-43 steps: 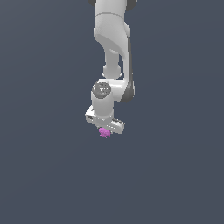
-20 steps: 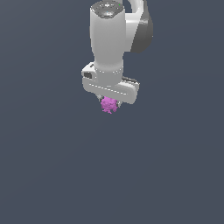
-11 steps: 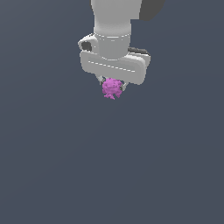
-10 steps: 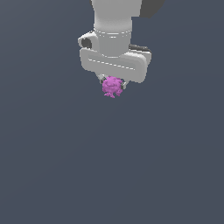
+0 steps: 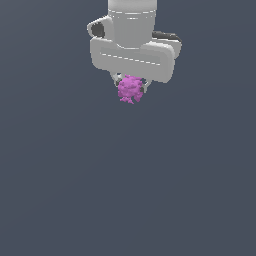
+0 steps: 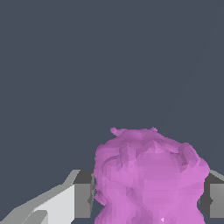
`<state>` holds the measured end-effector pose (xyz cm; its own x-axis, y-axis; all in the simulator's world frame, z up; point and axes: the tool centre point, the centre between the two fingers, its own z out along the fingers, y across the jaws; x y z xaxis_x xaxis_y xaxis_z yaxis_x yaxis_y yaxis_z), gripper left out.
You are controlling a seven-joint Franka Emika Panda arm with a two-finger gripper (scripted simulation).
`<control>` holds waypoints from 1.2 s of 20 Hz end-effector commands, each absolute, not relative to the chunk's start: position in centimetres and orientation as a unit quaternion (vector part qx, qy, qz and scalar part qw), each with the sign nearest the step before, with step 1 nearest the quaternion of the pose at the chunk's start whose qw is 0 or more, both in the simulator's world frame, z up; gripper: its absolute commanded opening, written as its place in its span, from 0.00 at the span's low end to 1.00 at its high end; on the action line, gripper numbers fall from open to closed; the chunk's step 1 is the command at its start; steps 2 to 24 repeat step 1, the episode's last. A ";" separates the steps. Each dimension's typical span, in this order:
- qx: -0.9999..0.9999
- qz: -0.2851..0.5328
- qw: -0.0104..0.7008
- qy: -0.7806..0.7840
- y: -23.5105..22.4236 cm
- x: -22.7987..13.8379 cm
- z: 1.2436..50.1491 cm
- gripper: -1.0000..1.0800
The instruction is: Pick up the object and move it to a goal position.
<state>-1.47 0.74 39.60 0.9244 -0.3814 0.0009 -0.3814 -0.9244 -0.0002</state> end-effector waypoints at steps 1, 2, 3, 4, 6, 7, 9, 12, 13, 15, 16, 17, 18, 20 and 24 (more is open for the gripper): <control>-0.981 0.000 0.000 0.194 0.8 -1.4 39.8 0.00; -0.981 0.000 0.000 0.194 0.8 -1.4 39.8 0.00; -0.981 0.000 0.000 0.194 0.8 -1.4 39.8 0.00; -0.981 0.000 0.000 0.194 0.8 -1.4 39.8 0.00; -0.981 0.000 0.000 0.194 0.8 -1.4 39.8 0.00; -0.981 0.000 0.000 0.194 0.8 -1.4 39.8 0.00; -0.981 0.000 0.000 0.194 0.8 -1.4 39.8 0.00; -0.981 0.000 0.000 0.194 0.8 -1.4 39.8 0.00; -0.981 0.000 0.000 0.194 0.8 -1.4 39.8 0.00; -0.981 0.000 0.000 0.194 0.8 -1.4 39.8 0.00; -0.981 0.000 0.000 0.194 0.8 -1.4 39.8 0.00; -0.981 0.000 0.000 0.194 0.8 -1.4 39.8 0.00; -0.981 0.000 0.000 0.194 0.8 -1.4 39.8 0.00; -0.981 0.000 0.000 0.194 0.8 -1.4 39.8 0.00; -0.981 0.000 0.000 0.194 0.8 -1.4 39.8 0.00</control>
